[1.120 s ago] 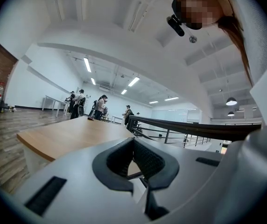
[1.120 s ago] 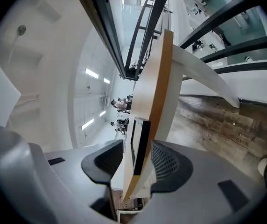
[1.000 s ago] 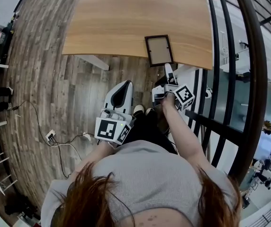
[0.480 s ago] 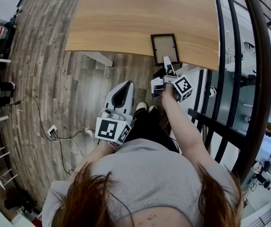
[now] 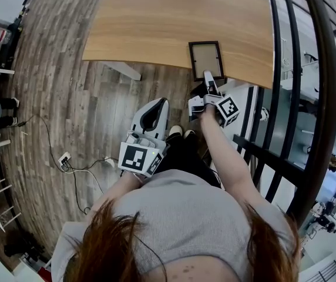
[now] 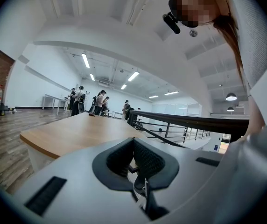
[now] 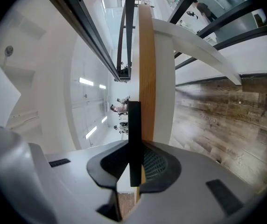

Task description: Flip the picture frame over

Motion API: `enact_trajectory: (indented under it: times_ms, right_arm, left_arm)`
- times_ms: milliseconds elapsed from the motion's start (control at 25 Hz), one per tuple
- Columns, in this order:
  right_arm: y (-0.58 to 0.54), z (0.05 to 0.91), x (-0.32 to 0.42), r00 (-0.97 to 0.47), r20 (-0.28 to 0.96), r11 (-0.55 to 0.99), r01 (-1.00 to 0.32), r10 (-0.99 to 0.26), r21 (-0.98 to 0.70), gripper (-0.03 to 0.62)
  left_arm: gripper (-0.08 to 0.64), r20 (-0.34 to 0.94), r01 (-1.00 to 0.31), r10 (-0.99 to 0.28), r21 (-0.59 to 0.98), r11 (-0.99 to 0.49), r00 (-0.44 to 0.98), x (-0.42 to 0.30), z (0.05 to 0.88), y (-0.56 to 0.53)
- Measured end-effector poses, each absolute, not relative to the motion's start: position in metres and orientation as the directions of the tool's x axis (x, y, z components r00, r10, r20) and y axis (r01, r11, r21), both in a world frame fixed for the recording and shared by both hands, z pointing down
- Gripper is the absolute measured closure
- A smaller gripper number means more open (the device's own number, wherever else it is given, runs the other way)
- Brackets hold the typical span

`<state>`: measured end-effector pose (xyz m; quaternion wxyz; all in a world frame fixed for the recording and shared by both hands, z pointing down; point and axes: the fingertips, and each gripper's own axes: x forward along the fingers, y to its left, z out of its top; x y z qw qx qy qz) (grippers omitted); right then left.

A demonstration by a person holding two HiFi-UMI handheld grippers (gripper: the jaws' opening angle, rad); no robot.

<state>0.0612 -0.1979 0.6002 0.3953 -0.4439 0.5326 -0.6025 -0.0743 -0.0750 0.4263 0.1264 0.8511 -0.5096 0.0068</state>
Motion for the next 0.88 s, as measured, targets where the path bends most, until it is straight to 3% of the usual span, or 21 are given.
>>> enact_trajectory:
  times_ms: [520, 880]
  right_arm:
    - [-0.193, 0.578, 0.070, -0.239, 0.142, -0.133, -0.054, -0.961, -0.990, 0.517]
    - [-0.205, 0.525, 0.102, -0.175, 0.189, -0.123, -0.331, -0.966, -0.936, 0.518]
  left_arm:
    - [0.554, 0.121, -0.864, -0.864, 0.201, -0.461, 0.489, -0.075, 0.419, -0.078]
    - [0.555, 0.106, -0.853, -0.856, 0.208, -0.479, 0.507, -0.070, 0.415, -0.082]
